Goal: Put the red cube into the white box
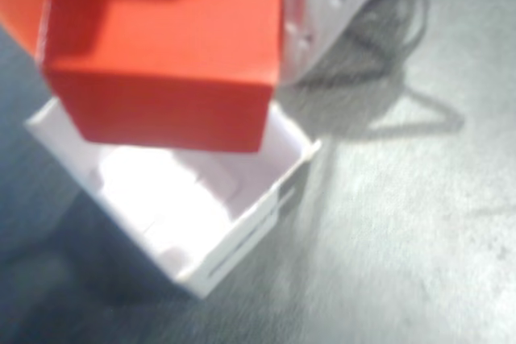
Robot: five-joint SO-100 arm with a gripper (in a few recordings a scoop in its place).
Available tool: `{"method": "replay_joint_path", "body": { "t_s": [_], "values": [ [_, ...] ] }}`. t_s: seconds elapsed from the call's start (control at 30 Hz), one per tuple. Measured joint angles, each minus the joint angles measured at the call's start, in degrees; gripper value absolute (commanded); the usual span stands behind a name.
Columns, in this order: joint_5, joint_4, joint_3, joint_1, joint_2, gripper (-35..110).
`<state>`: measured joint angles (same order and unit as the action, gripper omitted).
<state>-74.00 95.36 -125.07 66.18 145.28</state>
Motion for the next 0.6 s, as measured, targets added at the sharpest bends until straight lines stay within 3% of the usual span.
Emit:
{"method": "replay_joint_path", "body": {
  "t_s": [0.6],
  "values": [
    [-1.6,-9.9,-12.2,2.4,0.9,0]
  ]
}}
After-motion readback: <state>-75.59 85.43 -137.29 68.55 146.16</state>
